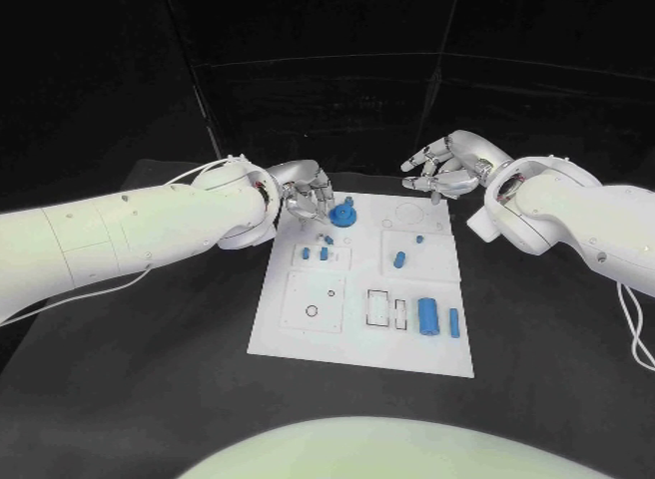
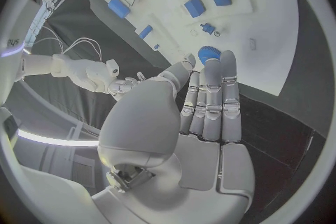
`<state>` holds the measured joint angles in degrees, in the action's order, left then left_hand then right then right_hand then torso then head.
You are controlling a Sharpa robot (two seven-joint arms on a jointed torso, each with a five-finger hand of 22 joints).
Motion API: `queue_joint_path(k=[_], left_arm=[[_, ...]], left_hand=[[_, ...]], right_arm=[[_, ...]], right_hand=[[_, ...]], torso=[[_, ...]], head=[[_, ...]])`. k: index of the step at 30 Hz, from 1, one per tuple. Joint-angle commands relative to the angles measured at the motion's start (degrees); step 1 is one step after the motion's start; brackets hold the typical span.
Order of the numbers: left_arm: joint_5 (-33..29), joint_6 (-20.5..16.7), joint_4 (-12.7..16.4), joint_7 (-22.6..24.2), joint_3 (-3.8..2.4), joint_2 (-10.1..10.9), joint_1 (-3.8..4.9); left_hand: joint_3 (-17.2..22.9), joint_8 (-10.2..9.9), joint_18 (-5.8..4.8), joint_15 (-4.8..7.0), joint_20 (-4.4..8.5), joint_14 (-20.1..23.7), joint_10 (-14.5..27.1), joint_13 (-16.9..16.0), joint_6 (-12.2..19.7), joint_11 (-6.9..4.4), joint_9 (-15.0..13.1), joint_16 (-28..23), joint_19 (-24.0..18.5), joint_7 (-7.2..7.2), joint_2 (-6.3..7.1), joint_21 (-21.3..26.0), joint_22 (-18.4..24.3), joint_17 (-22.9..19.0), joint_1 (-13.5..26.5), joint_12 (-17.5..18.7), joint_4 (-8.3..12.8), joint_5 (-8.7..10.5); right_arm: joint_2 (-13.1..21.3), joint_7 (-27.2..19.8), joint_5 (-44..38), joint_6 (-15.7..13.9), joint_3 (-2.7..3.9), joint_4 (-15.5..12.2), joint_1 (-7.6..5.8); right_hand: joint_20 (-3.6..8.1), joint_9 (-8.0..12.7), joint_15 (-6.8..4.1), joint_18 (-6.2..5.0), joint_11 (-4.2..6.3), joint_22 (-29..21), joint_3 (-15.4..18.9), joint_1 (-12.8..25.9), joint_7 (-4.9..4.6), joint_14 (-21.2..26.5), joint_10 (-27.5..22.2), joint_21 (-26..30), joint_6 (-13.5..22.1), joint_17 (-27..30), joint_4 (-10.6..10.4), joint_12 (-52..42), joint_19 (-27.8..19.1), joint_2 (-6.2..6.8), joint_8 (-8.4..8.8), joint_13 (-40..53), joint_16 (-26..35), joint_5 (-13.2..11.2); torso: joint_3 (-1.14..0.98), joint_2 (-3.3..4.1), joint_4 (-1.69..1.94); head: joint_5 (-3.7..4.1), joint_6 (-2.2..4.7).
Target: Assemble the parts on the task board
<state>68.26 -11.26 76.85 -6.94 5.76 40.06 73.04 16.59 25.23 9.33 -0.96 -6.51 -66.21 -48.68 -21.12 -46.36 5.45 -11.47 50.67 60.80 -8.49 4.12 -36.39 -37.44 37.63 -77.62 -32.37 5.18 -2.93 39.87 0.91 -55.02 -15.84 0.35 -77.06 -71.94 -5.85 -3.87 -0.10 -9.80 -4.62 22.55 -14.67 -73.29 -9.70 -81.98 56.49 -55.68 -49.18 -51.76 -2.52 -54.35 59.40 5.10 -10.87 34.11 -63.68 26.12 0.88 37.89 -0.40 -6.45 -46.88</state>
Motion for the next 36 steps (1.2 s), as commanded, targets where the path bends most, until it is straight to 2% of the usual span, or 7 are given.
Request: queue_joint_path(k=[1, 5, 11, 15, 24, 30, 36], left_arm=[[12.84, 2.26, -1.53, 8.74, 0.07, -0.91, 0.12], [17.57, 4.75, -3.42, 10.32, 0.21, -2.02, 0.13], [21.12, 8.37, -5.45, 11.26, 0.46, -3.18, 0.14], [22.50, 10.53, -6.43, 11.38, 0.64, -3.93, 0.14], [23.53, 12.41, -8.05, 11.30, 1.13, -5.18, 0.14], [23.64, 12.66, -8.77, 11.46, 1.53, -5.79, 0.13], [23.67, 12.40, -9.91, 11.60, 1.84, -6.63, 0.12]], left_hand=[[-0.66, -1.24, 1.05, -0.29, -0.60, 0.15, 0.47, 1.53, -0.80, 0.13, 1.06, -0.25, 0.19, 0.65, 1.26, 0.67, 0.48, -0.39, 0.89, 1.19, -0.45, 0.08], [-0.93, -3.61, 1.23, 0.20, -0.34, -1.84, -0.55, 4.47, -3.08, -0.28, 3.10, 1.52, 2.26, 1.41, 1.71, 0.71, 0.83, -0.14, 0.48, 2.80, -0.30, 0.06], [-0.72, -6.34, 1.17, 1.97, 1.25, -8.14, -2.30, 8.82, -6.59, -1.16, 5.30, 10.90, 5.86, 2.00, 1.94, -1.05, -0.14, 8.86, -0.06, 5.93, 0.17, 0.12], [-0.81, -7.74, 1.16, 2.42, 1.80, -9.48, -3.31, 11.03, -8.35, -1.41, 6.25, 13.25, 7.15, 2.34, 2.11, -2.00, -0.95, 10.02, -0.10, 7.52, 0.37, 0.08], [-0.81, -9.00, 1.12, 2.77, 2.20, -12.29, -5.19, 13.23, -10.58, -1.70, 6.95, 18.20, 8.56, 2.63, 1.95, -3.46, -2.29, 14.86, 0.14, 8.87, 0.37, 0.08], [-0.80, -9.26, 1.11, 2.81, 2.25, -12.58, -5.61, 13.60, -10.91, -1.73, 7.07, 18.80, 8.75, 2.67, 1.88, -3.72, -2.57, 15.30, 0.26, 9.10, 0.30, 0.08], [-0.55, -9.54, 1.08, 2.76, 2.25, -11.81, -5.91, 14.07, -11.33, -1.74, 7.17, 17.97, 8.51, 2.68, 1.57, -3.75, -2.78, 13.52, 0.16, 9.46, 0.31, 0.08]], right_arm=[[-0.08, -0.51, 0.13, 0.00, 0.04, 0.00, -0.10], [-0.13, -0.50, 0.13, 0.00, 0.04, 0.03, -0.10], [-0.23, -0.51, 0.12, 0.03, 0.04, 0.09, -0.10], [-0.31, -0.53, 0.12, 0.06, 0.04, 0.15, -0.10], [-0.43, -0.54, 0.12, 0.07, 0.04, 0.20, -0.10], [-0.51, -0.54, 0.12, 0.07, 0.04, 0.21, -0.10], [-0.57, -0.55, 0.12, 0.07, 0.04, 0.22, -0.10]], right_hand=[[-0.14, -0.08, -0.03, -0.76, 0.14, -0.08, -0.06, -0.44, -0.06, 0.26, -0.33, 0.40, 0.36, 0.04, -0.32, -0.29, 0.21, -0.05, -0.26, -0.06, 0.21, 0.14], [-0.14, -0.08, -0.03, -0.76, 0.14, -0.08, -0.06, -0.44, -0.06, 0.26, -0.33, 0.40, 0.36, 0.04, -0.32, -0.29, 0.21, -0.05, -0.26, -0.06, 0.21, 0.14], [-0.14, -0.08, -0.03, -0.76, 0.14, -0.08, -0.06, -0.44, -0.06, 0.26, -0.33, 0.40, 0.36, 0.04, -0.32, -0.29, 0.21, -0.05, -0.26, -0.06, 0.21, 0.14], [-0.14, -0.08, -0.03, -0.76, 0.14, -0.08, -0.06, -0.44, -0.06, 0.26, -0.33, 0.40, 0.36, 0.04, -0.32, -0.29, 0.21, -0.05, -0.26, -0.06, 0.21, 0.14], [-0.14, -0.08, -0.03, -0.76, 0.14, -0.08, -0.06, -0.44, -0.06, 0.26, -0.33, 0.40, 0.36, 0.04, -0.32, -0.29, 0.21, -0.05, -0.26, -0.06, 0.21, 0.14], [-0.14, -0.08, -0.03, -0.76, 0.14, -0.08, -0.06, -0.44, -0.06, 0.26, -0.33, 0.40, 0.36, 0.04, -0.32, -0.29, 0.21, -0.05, -0.26, -0.06, 0.21, 0.14], [-0.14, -0.08, -0.03, -0.76, 0.14, -0.08, -0.06, -0.44, -0.06, 0.26, -0.33, 0.40, 0.36, 0.04, -0.32, -0.29, 0.21, -0.05, -0.26, -0.06, 0.21, 0.14]], torso=[[0.06, 0.03, -0.06], [0.00, -0.01, -0.02], [0.03, 0.02, -0.06], [0.01, 0.01, -0.03], [-0.01, 0.01, -0.05], [0.01, 0.03, -0.03], [0.02, 0.02, -0.02]], head=[[0.00, 0.03], [0.01, 0.10], [0.08, 0.08], [0.18, 0.03], [0.26, 0.06], [0.35, 0.02], [0.39, 0.03]])
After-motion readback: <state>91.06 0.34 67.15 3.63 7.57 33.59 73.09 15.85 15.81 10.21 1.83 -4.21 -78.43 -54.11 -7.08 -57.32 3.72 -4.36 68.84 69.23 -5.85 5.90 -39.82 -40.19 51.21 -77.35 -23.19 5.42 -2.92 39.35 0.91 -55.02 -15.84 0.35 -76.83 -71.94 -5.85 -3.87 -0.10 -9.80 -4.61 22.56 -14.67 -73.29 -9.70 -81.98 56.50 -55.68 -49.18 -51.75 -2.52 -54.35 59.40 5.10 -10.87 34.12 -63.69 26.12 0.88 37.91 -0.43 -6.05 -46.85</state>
